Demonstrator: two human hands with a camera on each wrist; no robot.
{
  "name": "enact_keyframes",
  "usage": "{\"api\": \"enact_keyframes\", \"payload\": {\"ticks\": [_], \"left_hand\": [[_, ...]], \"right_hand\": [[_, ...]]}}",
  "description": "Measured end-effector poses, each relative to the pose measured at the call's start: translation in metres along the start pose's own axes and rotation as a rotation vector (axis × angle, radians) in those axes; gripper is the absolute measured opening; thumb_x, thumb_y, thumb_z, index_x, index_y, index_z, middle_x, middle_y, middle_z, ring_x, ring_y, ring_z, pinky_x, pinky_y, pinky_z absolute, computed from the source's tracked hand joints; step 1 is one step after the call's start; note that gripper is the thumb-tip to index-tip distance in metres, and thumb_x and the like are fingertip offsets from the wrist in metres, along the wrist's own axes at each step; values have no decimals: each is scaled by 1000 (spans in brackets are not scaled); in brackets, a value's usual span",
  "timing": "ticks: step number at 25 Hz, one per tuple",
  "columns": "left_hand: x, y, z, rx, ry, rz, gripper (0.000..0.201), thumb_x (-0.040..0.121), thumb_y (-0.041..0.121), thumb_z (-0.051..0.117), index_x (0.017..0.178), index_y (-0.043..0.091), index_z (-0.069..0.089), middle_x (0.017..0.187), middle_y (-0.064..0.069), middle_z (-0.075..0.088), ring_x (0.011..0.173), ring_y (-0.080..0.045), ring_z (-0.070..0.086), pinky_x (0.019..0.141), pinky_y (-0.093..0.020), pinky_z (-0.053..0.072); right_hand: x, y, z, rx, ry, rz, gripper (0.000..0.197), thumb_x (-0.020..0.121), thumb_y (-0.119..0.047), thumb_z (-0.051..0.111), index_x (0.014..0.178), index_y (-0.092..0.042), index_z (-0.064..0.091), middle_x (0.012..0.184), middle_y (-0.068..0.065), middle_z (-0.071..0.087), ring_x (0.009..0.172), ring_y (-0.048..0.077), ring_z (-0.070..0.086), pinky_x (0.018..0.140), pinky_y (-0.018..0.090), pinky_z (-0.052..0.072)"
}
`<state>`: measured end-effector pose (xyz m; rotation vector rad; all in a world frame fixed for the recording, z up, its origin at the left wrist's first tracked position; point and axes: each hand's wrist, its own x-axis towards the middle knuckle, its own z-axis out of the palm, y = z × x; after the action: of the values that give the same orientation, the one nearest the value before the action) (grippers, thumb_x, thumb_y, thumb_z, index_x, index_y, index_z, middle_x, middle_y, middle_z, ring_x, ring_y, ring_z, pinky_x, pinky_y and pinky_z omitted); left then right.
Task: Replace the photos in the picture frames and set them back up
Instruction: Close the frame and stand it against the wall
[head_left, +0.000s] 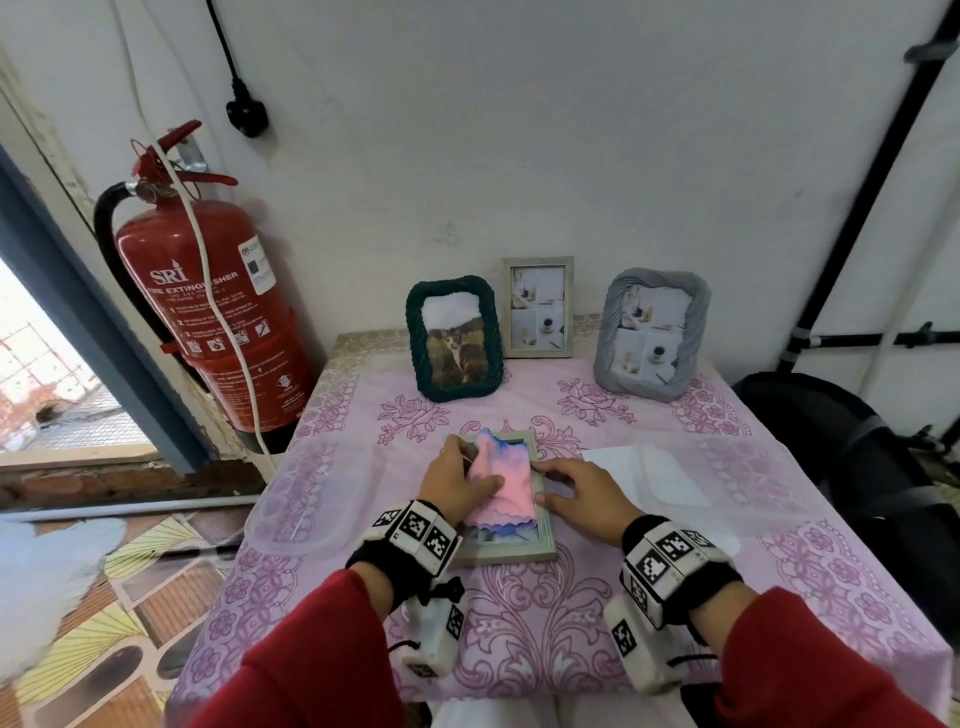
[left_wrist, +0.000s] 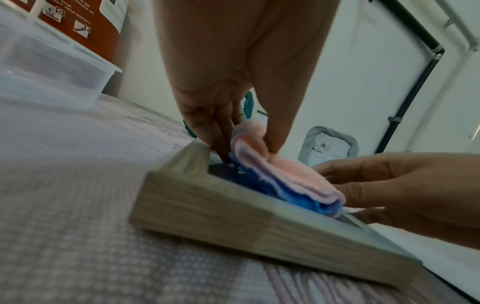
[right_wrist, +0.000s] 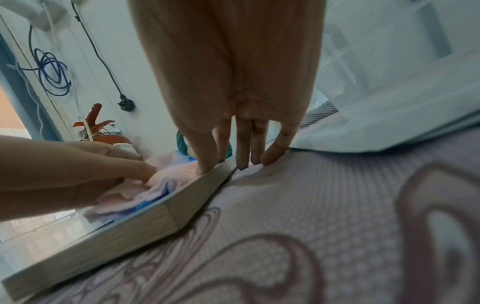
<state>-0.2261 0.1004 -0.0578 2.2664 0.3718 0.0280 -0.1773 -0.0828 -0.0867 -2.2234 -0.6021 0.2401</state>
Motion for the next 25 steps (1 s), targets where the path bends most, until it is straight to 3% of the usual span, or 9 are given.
{"api": "enact_keyframes", "payload": {"ticks": [3, 6, 10, 12, 16, 18, 20, 23, 25], "left_hand": [[-1, 0, -4, -94, 35, 43, 42, 76, 10, 72, 99, 13, 37, 93, -6, 52, 81, -19, 49, 69, -24, 37], [-3, 1, -10, -268, 65, 59, 46, 77, 3, 70, 108, 11, 37, 98, -13, 55, 82, -23, 54, 71, -32, 46], [-7, -1, -31, -356, 104, 105, 49, 85, 2, 61, 121, 17, 32, 96, -25, 61, 75, -34, 63, 65, -42, 53], [-7, -3, -47, -342, 141, 154, 34, 90, 2, 53, 116, 19, 40, 89, -21, 64, 70, -34, 64, 57, -35, 52], [-12, -10, -89, -325, 230, 182, 12, 90, 6, 56, 98, 11, 62, 88, -7, 64, 58, -13, 61, 51, -19, 50], [-17, -18, -113, -306, 276, 147, 14, 86, 12, 64, 100, 12, 66, 91, -4, 65, 66, -5, 65, 61, -20, 53], [-23, -28, -135, -264, 327, 130, 14, 84, 11, 66, 97, 15, 70, 93, -6, 66, 75, -7, 64, 74, -23, 52], [-30, -45, -158, -119, 327, 106, 24, 84, 5, 64, 105, 14, 68, 108, -1, 60, 98, -11, 54, 93, -29, 41], [-34, -55, -165, -71, 282, 97, 33, 83, -4, 60, 114, 7, 64, 115, -2, 57, 102, -10, 52, 95, -29, 41]], "right_hand": [[1, 1, -1, 7, -7, 8, 44, 83, -16, 69, 125, -6, 57, 124, 9, 61, 111, 16, 55, 78, 7, 31], [2, 0, 1, -8, -8, 46, 41, 85, -15, 66, 125, -9, 57, 126, 7, 60, 116, 19, 55, 86, 12, 35], [2, -5, 8, -64, 35, 84, 34, 85, -15, 57, 119, -12, 60, 126, 6, 60, 118, 23, 55, 101, 38, 44], [2, -6, 8, -61, 26, 90, 33, 85, -15, 57, 118, -12, 60, 127, 5, 60, 117, 25, 55, 101, 41, 44], [1, -6, 6, -65, 6, 92, 33, 87, -15, 56, 120, -12, 58, 128, 5, 59, 118, 25, 54, 101, 40, 43], [0, -7, 8, -74, 9, 93, 33, 87, -15, 55, 120, -12, 57, 127, 5, 59, 117, 26, 54, 100, 41, 43], [-1, -8, 8, -92, 11, 88, 33, 87, -16, 53, 120, -11, 57, 126, 5, 60, 117, 26, 54, 100, 42, 43], [-1, -9, 7, -100, 5, 86, 33, 87, -16, 53, 120, -12, 57, 124, 8, 60, 116, 27, 54, 99, 42, 43], [0, -10, 7, -102, 8, 84, 32, 87, -15, 53, 119, -11, 57, 125, 7, 60, 117, 28, 53, 100, 43, 43]]}}
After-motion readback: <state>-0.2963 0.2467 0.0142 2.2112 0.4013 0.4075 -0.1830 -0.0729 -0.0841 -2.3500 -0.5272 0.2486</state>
